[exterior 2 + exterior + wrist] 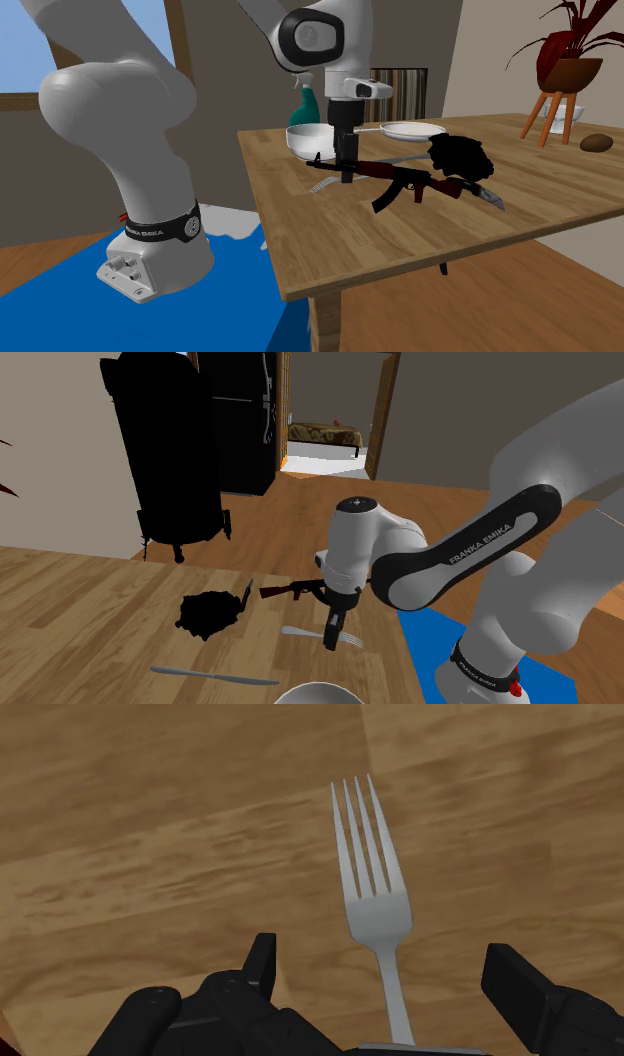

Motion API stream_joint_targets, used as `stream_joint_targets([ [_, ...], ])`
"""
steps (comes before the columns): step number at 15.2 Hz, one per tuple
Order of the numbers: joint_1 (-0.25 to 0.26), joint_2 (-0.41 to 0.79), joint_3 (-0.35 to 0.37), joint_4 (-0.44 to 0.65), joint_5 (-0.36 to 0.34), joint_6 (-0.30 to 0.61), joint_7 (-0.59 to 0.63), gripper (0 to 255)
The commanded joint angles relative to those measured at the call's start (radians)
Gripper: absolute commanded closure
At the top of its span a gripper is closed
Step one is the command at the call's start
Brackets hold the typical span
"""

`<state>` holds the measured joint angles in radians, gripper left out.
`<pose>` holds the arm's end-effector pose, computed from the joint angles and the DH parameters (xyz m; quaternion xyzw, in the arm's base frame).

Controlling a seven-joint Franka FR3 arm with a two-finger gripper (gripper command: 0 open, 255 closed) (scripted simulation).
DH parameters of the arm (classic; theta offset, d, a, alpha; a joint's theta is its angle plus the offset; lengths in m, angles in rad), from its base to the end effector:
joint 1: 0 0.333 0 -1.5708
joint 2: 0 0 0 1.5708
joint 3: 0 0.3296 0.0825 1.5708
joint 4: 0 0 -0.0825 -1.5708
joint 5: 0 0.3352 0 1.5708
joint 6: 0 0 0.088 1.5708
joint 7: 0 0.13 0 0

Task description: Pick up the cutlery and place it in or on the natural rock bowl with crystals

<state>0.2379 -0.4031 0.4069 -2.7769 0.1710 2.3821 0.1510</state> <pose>0.2647 0.1949 0.3451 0.9856 0.1681 0.0019 0.0204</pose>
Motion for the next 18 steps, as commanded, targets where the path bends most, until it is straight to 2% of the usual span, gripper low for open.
stream_joint_targets([
  [1,-0.006,0.033,0.009,-0.009,-0.006,0.043,0.007,0],
  [3,-0.01,0.056,0.015,-0.017,-0.011,0.072,0.011,0],
  [10,-0.01,0.055,0.014,-0.017,-0.011,0.072,0.011,0],
  [11,-0.01,0.055,0.014,-0.017,-0.011,0.072,0.011,255],
  [18,-0.01,0.056,0.014,-0.017,-0.011,0.072,0.011,255],
])
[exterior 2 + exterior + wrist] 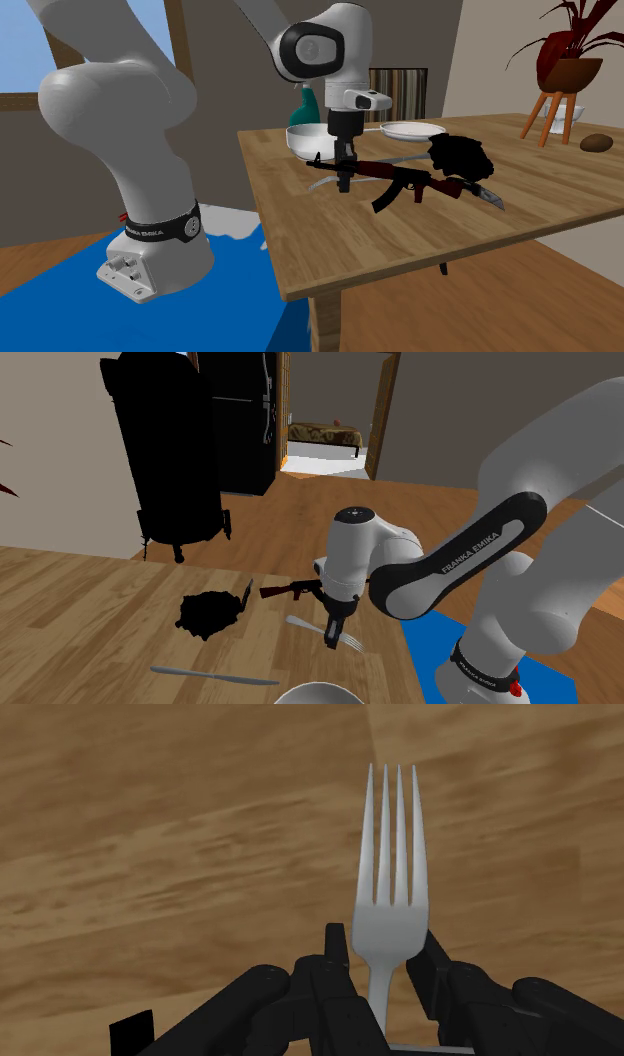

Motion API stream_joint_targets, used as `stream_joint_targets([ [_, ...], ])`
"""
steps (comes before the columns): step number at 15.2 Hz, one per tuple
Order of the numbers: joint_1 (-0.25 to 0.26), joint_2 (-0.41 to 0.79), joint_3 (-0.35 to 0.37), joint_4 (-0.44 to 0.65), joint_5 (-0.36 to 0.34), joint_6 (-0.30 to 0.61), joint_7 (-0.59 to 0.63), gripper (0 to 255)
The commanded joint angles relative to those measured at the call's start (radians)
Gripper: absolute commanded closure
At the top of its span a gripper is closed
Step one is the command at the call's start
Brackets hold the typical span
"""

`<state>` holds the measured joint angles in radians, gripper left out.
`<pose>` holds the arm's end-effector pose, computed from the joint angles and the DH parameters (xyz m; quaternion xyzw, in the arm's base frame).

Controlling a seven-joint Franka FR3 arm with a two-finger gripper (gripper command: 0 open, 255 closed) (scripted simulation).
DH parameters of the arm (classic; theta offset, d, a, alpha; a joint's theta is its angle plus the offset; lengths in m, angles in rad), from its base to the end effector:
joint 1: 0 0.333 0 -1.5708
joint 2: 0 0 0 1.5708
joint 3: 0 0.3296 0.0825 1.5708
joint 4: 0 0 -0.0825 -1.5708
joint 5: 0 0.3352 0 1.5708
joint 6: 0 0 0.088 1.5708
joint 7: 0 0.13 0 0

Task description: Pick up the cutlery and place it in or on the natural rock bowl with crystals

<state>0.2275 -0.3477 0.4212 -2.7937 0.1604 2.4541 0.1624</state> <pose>0.2686 0.1962 0.3277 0.9856 0.1680 0.0023 0.0202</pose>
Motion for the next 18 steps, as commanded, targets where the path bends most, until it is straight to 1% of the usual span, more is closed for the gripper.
stream_joint_targets([
  [1,0.0,0.0,0.0,0.0,0.0,0.0,0.0,255],
  [2,0.0,0.0,0.0,0.0,0.0,0.0,0.0,255],
  [9,0.015,-0.094,-0.025,0.037,0.014,-0.129,-0.019,255],
  [18,0.023,-0.185,-0.055,0.102,0.014,-0.285,-0.032,255],
])
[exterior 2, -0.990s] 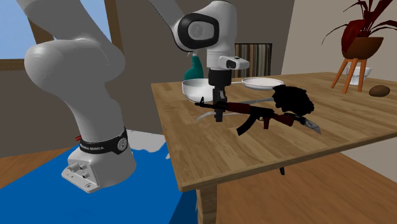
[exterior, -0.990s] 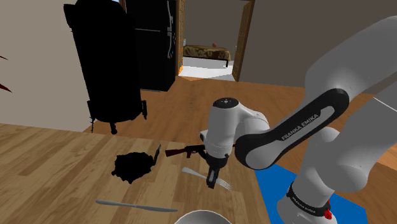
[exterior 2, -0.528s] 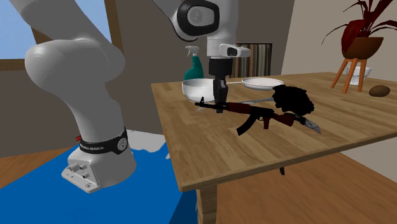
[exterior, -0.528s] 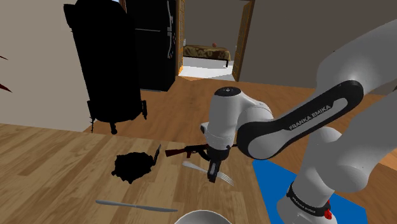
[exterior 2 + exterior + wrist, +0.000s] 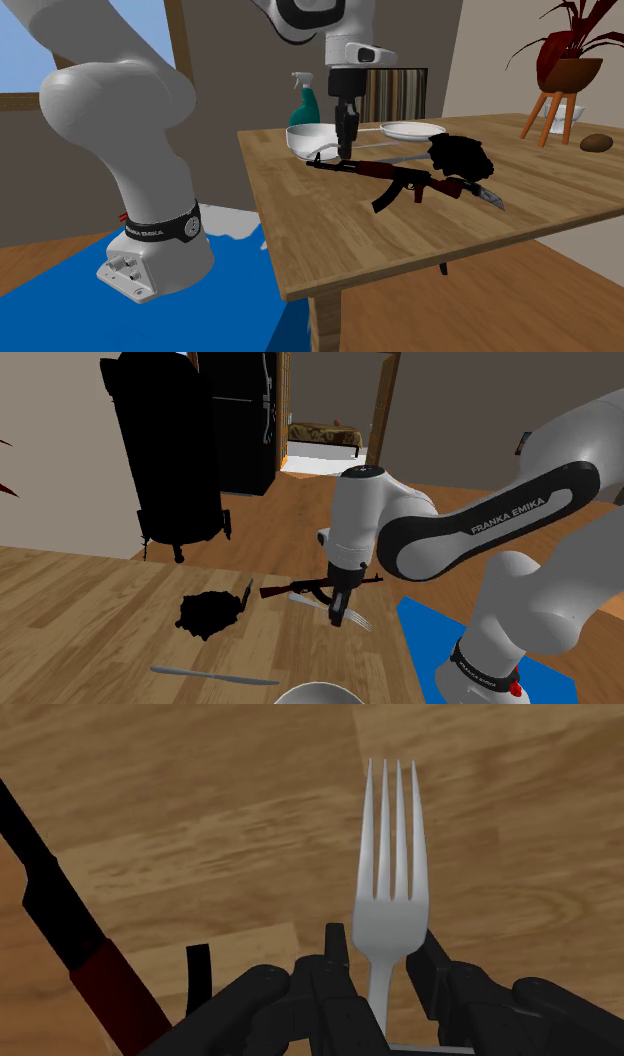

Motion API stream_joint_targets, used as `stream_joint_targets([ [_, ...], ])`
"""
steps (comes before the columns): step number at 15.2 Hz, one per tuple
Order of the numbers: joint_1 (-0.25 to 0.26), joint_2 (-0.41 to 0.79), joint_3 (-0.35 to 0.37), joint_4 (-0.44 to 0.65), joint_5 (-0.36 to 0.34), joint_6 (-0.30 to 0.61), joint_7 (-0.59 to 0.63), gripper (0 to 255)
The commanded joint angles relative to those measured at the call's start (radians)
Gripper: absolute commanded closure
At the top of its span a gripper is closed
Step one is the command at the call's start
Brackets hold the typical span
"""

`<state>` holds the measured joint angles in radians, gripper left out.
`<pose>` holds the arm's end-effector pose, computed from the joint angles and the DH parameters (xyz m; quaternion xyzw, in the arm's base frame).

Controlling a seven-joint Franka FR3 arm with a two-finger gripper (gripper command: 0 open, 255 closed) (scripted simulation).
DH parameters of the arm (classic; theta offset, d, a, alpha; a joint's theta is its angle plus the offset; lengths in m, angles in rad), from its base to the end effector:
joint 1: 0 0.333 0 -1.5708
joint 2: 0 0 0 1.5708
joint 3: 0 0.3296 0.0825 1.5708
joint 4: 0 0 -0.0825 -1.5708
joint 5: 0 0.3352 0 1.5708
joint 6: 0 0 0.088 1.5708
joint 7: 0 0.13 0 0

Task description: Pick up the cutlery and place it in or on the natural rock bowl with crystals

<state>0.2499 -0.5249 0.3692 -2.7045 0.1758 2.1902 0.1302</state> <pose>0.2577 0.1914 0.3949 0.9855 0.1682 0.0023 0.0202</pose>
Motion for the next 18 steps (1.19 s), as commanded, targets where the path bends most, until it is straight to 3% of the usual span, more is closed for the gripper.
stream_joint_targets([
  [1,0.0,-0.016,-0.006,0.021,-0.002,-0.037,-0.001,255],
  [16,-0.002,-0.097,-0.046,0.171,-0.019,-0.268,-0.01,255],
  [18,-0.01,-0.053,-0.036,0.207,-0.026,-0.258,-0.001,255],
])
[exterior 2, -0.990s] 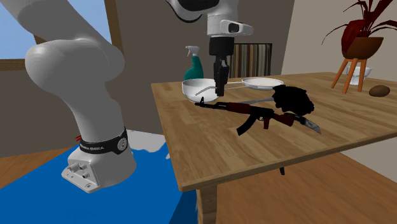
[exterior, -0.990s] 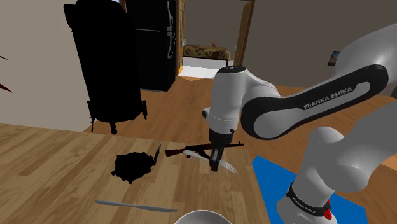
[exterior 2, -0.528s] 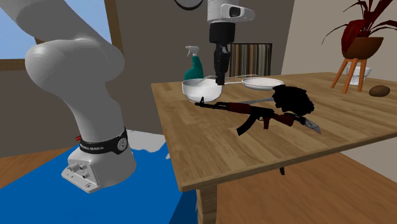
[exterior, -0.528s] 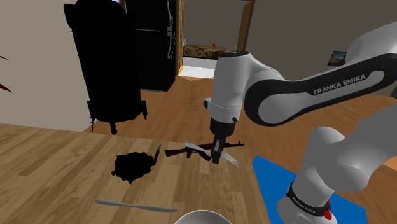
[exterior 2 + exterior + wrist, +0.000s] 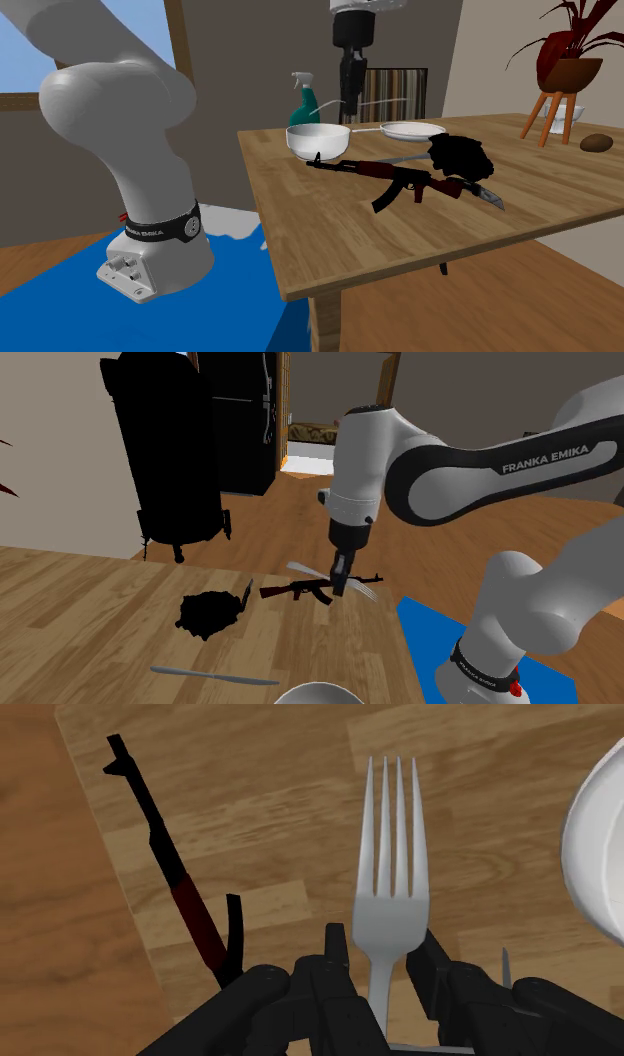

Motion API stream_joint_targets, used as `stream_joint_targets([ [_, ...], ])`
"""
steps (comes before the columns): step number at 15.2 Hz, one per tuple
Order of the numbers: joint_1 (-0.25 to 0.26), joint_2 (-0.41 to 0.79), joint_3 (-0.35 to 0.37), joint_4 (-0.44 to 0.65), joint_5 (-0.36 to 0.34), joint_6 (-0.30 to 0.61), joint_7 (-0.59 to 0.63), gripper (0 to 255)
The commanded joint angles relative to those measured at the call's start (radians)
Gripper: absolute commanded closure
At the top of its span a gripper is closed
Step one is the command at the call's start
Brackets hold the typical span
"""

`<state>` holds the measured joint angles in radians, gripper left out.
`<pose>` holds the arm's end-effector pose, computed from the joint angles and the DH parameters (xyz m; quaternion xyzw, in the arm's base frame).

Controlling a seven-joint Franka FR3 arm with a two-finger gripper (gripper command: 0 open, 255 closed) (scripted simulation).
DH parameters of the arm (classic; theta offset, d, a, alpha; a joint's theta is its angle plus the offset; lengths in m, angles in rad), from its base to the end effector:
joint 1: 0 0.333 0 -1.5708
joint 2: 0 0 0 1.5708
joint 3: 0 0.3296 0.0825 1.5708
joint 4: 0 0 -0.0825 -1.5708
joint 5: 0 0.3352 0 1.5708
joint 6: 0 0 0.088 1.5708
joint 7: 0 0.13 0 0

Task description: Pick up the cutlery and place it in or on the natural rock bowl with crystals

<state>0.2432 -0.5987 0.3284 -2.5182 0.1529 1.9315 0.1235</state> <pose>0.2577 0.1928 0.4739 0.9855 0.1683 0.0024 0.0203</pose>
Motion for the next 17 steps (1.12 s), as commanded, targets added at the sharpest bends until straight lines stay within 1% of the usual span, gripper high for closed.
stream_joint_targets([
  [1,-0.012,0.066,0.016,0.052,-0.01,0.014,0.015,255],
  [5,-0.043,0.244,0.058,0.189,-0.052,0.054,0.061,255],
  [10,-0.066,0.463,0.102,0.383,-0.133,0.067,0.134,255],
  [14,-0.062,0.64,0.123,0.561,-0.214,0.048,0.196,255],
  [17,-0.041,0.775,0.128,0.712,-0.277,0.016,0.238,255],
])
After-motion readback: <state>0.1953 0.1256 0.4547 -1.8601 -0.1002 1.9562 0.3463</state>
